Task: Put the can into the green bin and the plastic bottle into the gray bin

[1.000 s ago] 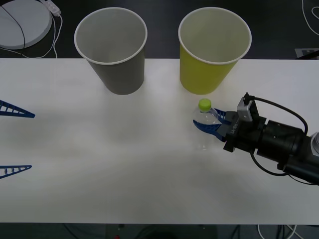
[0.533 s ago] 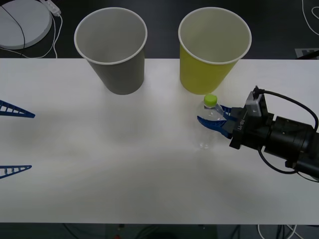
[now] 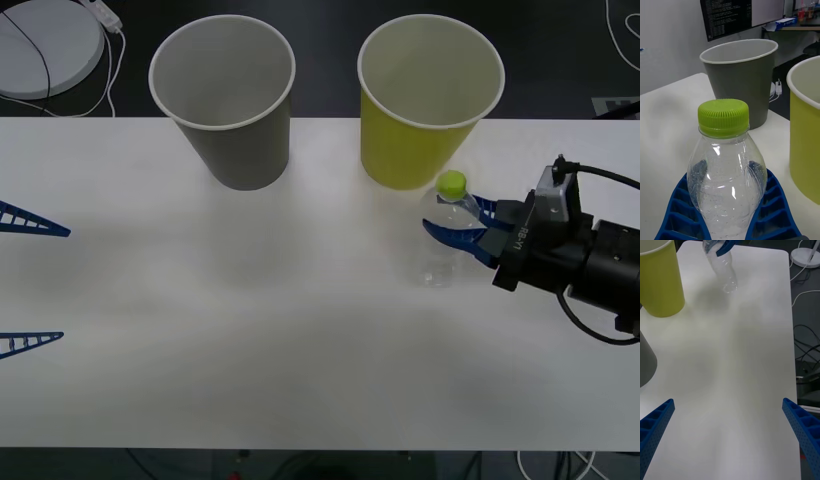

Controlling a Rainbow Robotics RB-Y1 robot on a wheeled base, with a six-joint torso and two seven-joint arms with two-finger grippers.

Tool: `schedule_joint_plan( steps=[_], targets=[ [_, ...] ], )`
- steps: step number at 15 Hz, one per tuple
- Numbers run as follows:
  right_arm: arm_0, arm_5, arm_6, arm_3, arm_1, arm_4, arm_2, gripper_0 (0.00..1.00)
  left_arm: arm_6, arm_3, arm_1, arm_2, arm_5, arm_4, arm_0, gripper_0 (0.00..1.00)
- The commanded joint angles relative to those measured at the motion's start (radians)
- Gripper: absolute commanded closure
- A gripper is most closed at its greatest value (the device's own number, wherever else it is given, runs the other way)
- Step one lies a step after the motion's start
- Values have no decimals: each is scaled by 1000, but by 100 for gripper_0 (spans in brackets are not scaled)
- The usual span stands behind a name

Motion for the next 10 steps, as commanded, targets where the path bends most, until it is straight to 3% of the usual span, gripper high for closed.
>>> schedule_joint_plan(
  steps=[1, 6, 10],
  targets=[
    [45, 0, -12, -43, -27, -29, -37, 100, 0, 0, 0, 0, 0, 0, 0, 0],
    [176, 1, -59, -144, -75, -32, -157, 100, 0, 0, 0, 0, 0, 0, 0, 0],
    [260, 1, -185, -228, -127, -11, -247, 100, 0, 0, 0, 0, 0, 0, 0, 0]
  ],
)
